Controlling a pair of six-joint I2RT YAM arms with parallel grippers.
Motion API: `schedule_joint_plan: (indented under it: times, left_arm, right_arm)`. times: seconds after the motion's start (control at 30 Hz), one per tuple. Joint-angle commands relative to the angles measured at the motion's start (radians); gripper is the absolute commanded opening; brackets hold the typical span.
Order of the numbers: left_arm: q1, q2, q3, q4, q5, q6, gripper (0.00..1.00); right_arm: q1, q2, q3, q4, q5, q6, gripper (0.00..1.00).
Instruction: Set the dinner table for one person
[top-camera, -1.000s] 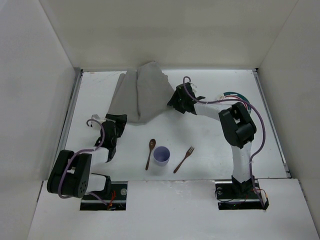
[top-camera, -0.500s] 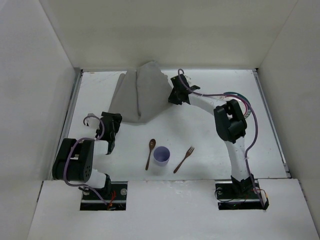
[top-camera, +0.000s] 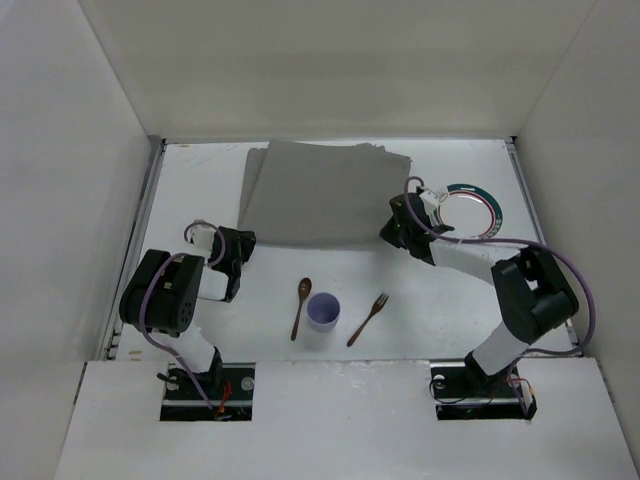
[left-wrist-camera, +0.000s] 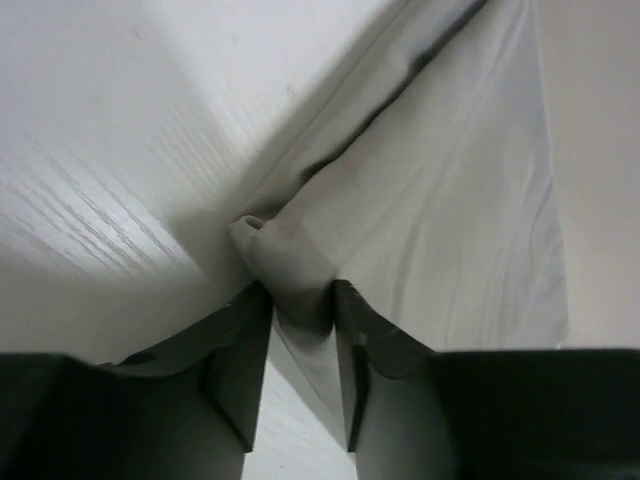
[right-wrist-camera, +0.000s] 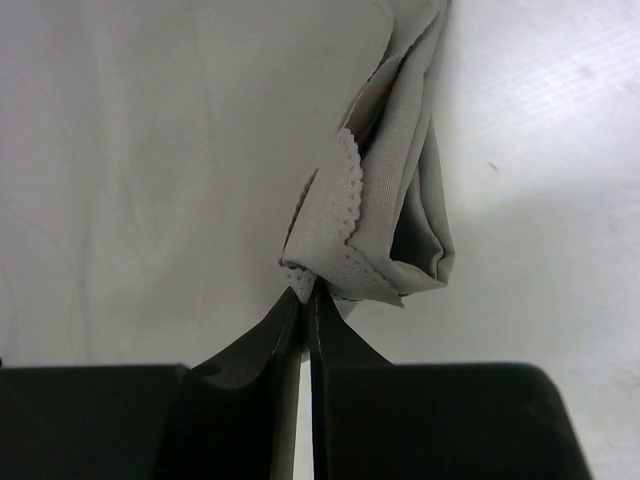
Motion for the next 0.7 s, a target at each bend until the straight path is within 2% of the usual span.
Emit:
schedule_joint_plan:
  times: [0.0, 0.1, 0.3, 0.37, 0.4, 0.47, 0.57, 0.63, 0.67]
  left_arm:
    - [-0.024, 0.031, 0.003, 0.012, 0.013, 0.022, 0.22]
    - [-0.037, 0.019, -0.017, 0.012, 0.013, 0.019, 0.13]
    - [-0.094, -0.111, -0.066, -0.034, -0.018, 0.026, 0.09]
    - [-0.114, -0.189, -0.087, -0.106, -0.042, 0.030, 0.09]
    - [-0.131, -0.241, -0.100, -0.156, -0.065, 0.036, 0.09]
    - [-0.168, -0.353, -0.121, -0.265, -0.127, 0.043, 0.13]
    - [-0.199, -0.519, -0.127, -0.408, -0.188, 0.085, 0.35]
    - [-0.202, -0.620, -0.111, -0.477, -0.222, 0.144, 0.45]
    - [-0.205, -0.658, -0.091, -0.511, -0.246, 0.178, 0.48]
  right_arm:
    - [-0.004, -0.047, -0.137, 0.108, 0.030, 0.062, 0.11]
    - [-0.004, -0.104, -0.243, 0.139, 0.027, 0.080, 0.12]
    - [-0.078, -0.176, -0.310, 0.156, 0.045, 0.037, 0.15]
    - [-0.096, -0.174, -0.309, 0.180, 0.035, 0.019, 0.21]
    - [-0.099, -0.165, -0.304, 0.197, 0.030, 0.005, 0.27]
    - [-0.101, -0.153, -0.280, 0.201, 0.021, -0.033, 0.37]
    - [-0.095, -0.167, -0.261, 0.202, 0.016, -0.067, 0.52]
    - [-0.095, -0.191, -0.251, 0.194, 0.013, -0.116, 0.59]
    - [-0.095, -0.208, -0.248, 0.190, 0.013, -0.133, 0.61]
